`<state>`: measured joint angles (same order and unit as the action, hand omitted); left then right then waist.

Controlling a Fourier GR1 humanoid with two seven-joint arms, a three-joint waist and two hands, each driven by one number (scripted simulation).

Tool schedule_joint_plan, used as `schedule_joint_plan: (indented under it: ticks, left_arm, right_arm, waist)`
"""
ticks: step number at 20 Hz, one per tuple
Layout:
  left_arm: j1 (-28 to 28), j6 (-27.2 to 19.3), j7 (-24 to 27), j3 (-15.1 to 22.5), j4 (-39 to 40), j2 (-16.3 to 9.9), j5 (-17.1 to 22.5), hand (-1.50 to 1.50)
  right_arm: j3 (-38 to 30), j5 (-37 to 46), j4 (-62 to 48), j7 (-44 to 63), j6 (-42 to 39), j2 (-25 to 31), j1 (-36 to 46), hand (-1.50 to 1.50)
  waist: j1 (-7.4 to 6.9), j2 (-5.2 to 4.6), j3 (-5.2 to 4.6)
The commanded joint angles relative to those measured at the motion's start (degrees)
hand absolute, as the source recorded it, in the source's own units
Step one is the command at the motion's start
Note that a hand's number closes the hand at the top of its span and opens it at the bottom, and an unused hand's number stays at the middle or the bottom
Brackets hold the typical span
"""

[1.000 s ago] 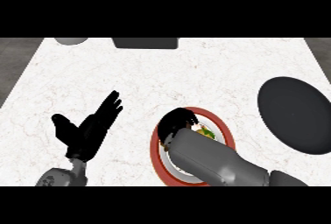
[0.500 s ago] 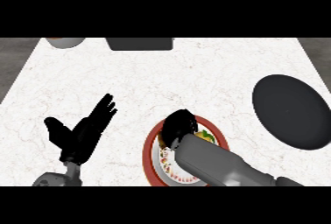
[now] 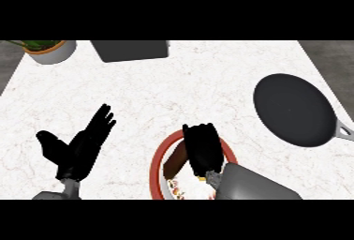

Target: Pick the sweet potato from the plate and place it in the pan

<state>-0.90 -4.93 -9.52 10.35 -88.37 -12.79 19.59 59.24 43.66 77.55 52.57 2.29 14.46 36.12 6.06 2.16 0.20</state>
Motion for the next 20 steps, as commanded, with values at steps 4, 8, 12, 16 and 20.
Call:
schedule_joint_plan:
  ticks: [4,8,12,16,20]
  left_arm:
    - [1.13,0.47,0.45,-0.58,-0.43,-0.07,0.63,0.00]
    - [1.58,0.86,0.27,-0.46,-2.62,-0.30,0.86,0.00]
    - [-0.15,1.91,0.83,0.63,0.30,0.52,0.02,0.00]
    - [-2.78,2.15,0.44,0.47,0.74,0.91,-0.26,0.00]
    - [0.00,3.31,2.58,2.30,0.93,1.71,-2.05,0.00]
  right_arm:
    - [-5.74,5.96,24.84,2.60,16.36,10.32,-9.31,1.50]
    - [-11.09,4.52,37.17,1.79,23.20,15.85,-17.84,1.50]
    - [-17.77,-0.41,43.96,-4.16,30.14,24.43,-28.33,1.50]
    - [-22.39,-7.39,43.85,-15.29,39.55,30.83,-39.80,1.50]
    - [-26.87,-10.02,29.72,-25.45,43.28,30.23,-40.82,1.50]
  waist:
    - [1.11,-0.25,-0.05]
    - [-0.80,-0.95,0.00]
    - [-2.75,-1.98,-0.04]
    - [-3.77,-2.23,0.01]
    - [-5.77,-2.29,-0.10]
